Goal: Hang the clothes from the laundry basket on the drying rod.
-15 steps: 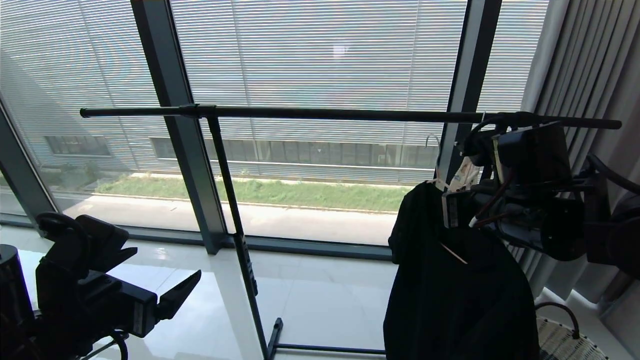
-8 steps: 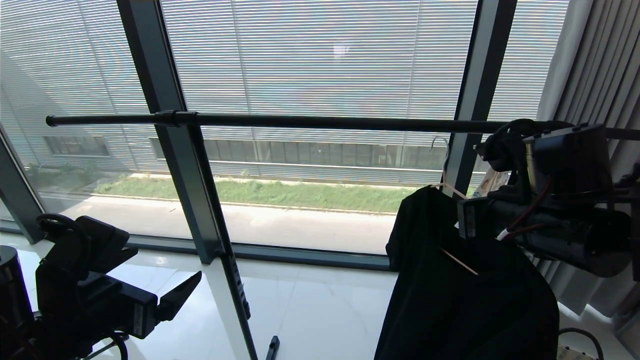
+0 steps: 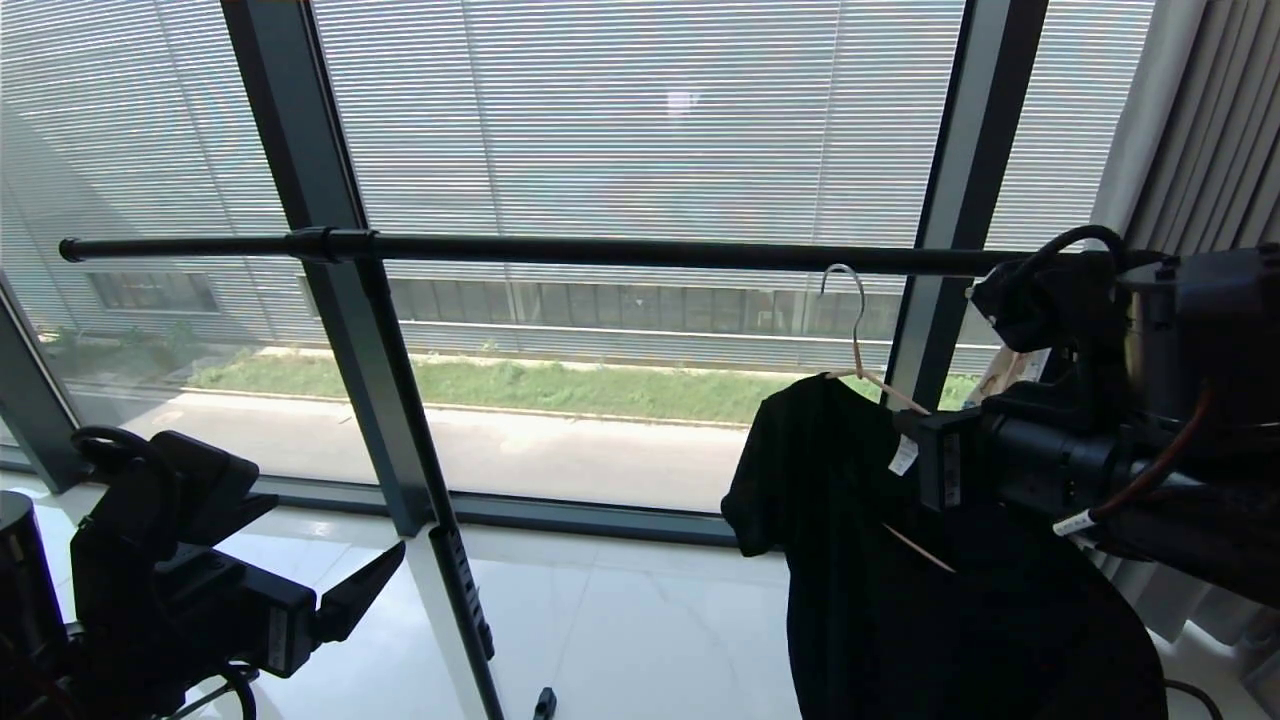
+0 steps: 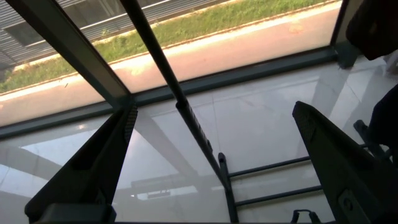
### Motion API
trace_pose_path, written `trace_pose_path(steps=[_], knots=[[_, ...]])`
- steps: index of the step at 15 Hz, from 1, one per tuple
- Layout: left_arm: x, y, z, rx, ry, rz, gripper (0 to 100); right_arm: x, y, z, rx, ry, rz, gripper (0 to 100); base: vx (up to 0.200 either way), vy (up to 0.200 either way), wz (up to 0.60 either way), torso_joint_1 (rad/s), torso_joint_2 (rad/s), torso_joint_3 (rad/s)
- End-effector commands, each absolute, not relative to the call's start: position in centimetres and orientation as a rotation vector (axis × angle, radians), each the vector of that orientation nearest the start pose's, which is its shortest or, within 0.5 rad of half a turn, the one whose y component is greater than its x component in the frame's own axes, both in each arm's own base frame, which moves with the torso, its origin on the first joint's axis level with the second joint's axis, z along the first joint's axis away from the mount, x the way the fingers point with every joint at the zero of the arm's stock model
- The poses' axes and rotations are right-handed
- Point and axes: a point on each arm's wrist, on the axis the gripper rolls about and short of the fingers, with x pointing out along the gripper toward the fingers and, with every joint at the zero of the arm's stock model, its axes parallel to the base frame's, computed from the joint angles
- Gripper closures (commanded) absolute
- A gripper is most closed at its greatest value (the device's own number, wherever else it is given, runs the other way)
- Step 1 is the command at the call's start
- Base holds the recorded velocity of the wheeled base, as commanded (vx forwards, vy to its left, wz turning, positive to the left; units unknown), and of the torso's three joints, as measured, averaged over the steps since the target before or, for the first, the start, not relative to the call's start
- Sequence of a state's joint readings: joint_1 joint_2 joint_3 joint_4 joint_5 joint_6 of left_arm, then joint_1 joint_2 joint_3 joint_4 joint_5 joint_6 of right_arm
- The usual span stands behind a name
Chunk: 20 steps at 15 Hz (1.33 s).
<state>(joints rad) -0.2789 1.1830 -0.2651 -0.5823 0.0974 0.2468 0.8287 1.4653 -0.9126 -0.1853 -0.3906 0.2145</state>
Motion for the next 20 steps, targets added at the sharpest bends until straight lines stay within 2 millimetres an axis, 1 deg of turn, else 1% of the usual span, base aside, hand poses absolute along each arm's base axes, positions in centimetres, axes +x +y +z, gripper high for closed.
trace_pose_path(steps=[1,4,7,8,11,14,16,18,20], knots=[[14.4,-3.9,15.1,0.307,0.305,-0.219,0,18.3,19.6,23.8,0.015,0.319,0.426,100,0.000,0.000,0.00,0.000,0.00,0.000],[14.4,-3.9,15.2,0.306,0.302,-0.219,0,20.3,21.2,25.2,0.050,0.276,0.419,100,0.000,0.000,0.00,0.000,0.00,0.000],[14.4,-3.9,15.2,0.306,0.302,-0.219,0,23.1,21.8,26.0,0.073,0.248,0.371,100,0.000,0.000,0.00,0.000,0.00,0.000],[14.4,-3.9,15.1,0.307,0.304,-0.219,0,23.8,21.9,25.9,0.073,0.249,0.358,100,0.000,0.000,0.00,0.000,0.00,0.000],[14.4,-3.9,15.3,0.308,0.299,-0.217,0,24.8,22.1,25.1,0.061,0.267,0.339,100,0.000,0.000,0.00,0.000,0.00,0.000],[14.5,-3.9,15.4,0.311,0.297,-0.194,0,25.5,22.1,24.4,0.028,0.282,0.326,100,0.000,0.000,0.00,0.000,0.00,0.000],[14.8,-3.9,15.9,0.308,0.279,-0.187,0,25.7,22.3,24.2,0.005,0.284,0.329,100,0.000,0.000,0.00,0.000,0.00,0.000],[14.8,-3.9,15.9,0.306,0.279,-0.187,0,26.2,22.8,23.1,-0.012,0.307,0.326,100,0.000,0.000,0.00,0.000,0.00,0.000],[14.8,-3.9,15.9,0.307,0.281,-0.187,0,27.1,23.5,22.8,-0.012,0.308,0.323,100,0.000,0.000,0.00,0.000,0.00,0.000]])
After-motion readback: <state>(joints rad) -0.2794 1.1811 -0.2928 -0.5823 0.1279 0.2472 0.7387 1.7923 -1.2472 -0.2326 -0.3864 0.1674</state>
